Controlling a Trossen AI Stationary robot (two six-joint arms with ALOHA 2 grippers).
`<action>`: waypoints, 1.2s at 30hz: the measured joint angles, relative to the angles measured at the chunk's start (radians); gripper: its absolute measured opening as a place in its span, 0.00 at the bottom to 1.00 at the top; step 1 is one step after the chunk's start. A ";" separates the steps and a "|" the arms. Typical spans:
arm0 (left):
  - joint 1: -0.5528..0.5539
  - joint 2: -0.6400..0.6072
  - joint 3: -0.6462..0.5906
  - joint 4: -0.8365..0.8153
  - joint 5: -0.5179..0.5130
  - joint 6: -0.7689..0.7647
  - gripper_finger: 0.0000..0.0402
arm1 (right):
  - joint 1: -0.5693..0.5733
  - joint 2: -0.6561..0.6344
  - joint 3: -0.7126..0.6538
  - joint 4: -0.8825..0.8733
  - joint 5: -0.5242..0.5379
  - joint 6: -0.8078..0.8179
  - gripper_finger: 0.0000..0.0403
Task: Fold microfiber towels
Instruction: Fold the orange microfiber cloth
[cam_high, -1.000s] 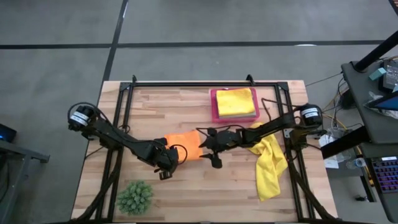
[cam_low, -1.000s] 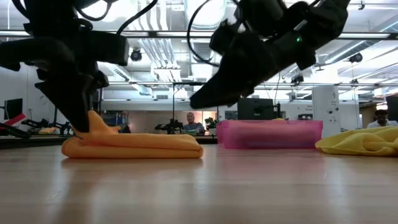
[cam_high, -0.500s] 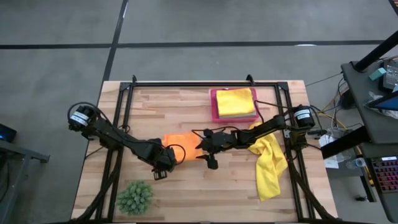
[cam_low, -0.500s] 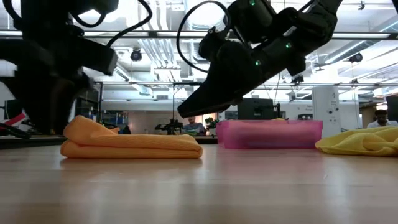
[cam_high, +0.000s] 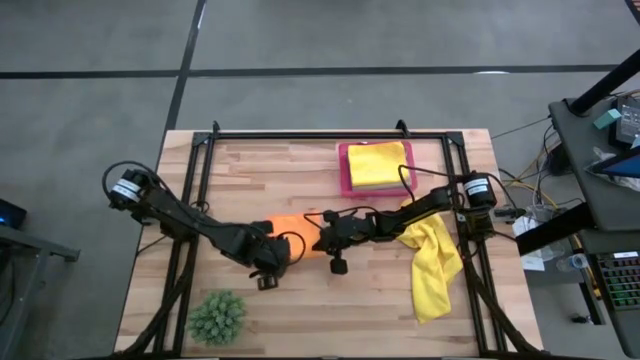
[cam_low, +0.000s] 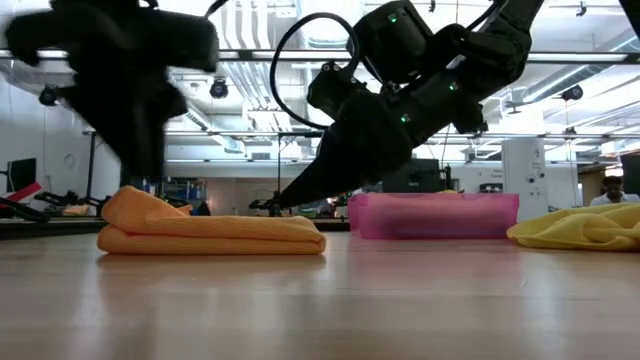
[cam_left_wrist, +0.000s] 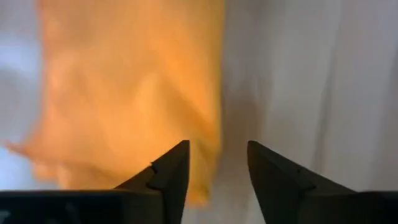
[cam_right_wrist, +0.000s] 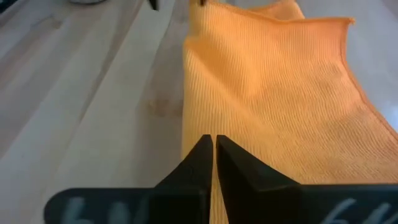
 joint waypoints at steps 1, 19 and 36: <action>0.002 0.000 -0.007 0.036 -0.041 0.012 0.34 | 0.001 0.000 0.000 -0.002 0.000 0.000 0.03; 0.015 0.002 -0.231 0.311 -0.156 -0.097 0.01 | 0.001 0.033 -0.003 -0.004 0.000 -0.001 0.03; 0.015 0.000 -0.248 0.125 -0.048 -0.137 0.01 | 0.001 0.060 0.001 -0.099 0.007 0.021 0.03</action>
